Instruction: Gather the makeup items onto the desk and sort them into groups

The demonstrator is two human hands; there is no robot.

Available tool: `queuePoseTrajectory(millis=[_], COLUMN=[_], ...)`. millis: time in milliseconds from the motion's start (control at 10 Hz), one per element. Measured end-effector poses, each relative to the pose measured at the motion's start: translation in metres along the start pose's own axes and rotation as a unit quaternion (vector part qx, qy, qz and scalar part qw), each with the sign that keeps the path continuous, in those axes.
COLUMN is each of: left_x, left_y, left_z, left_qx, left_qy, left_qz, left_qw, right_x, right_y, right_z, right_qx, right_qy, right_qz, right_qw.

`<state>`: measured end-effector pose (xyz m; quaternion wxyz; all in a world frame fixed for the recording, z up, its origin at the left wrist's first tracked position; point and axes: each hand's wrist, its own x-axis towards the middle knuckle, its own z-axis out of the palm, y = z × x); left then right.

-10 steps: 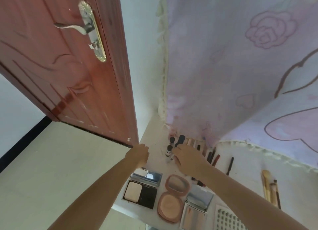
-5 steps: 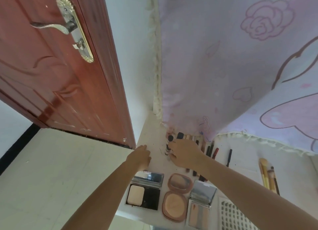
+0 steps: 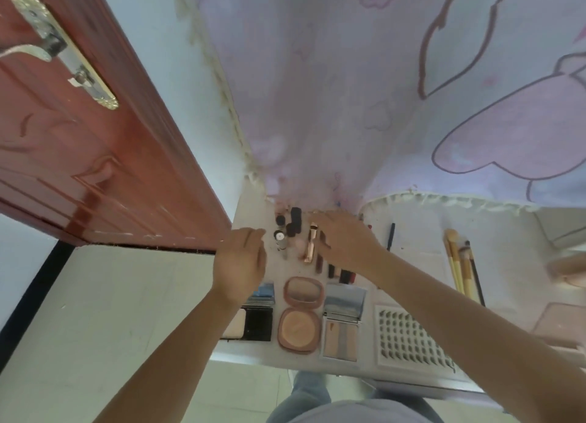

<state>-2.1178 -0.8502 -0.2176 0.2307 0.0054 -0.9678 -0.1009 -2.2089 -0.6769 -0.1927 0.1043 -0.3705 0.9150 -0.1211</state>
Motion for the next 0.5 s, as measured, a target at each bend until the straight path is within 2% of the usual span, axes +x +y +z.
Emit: queuePoseTrajectory(millis=[100,200,300,400,500], left_x=[0.009,0.020,0.034,0.041,0.037], left_y=[0.057,0.118,0.181,0.228,0.256], left_z=[0.005,0.033,0.073,0.118,0.156], left_qx=[-0.061,-0.113,-0.110,-0.077,-0.030], left_qy=[0.038,0.008,-0.078,-0.265,-0.358], left_qz=[0.097,0.147,0.141,0.062,0.003], left_qw=[0.993,0.983,0.981,0.959,0.933], right_x=[-0.032,-0.066,-0.102,-0.135,-0.164], right_y=[0.035,0.081,0.132,0.166,0.200], right_z=[-0.007,-0.016,-0.029,-0.057,-0.093], right_qx=[0.033,0.036,0.028,0.051,0.039], right_qy=[0.048,0.072,0.096,0.150,0.280], right_qz=[0.051,0.116,0.166,0.195,0.169], right_qw=[0.997,0.990,0.981,0.968,0.944])
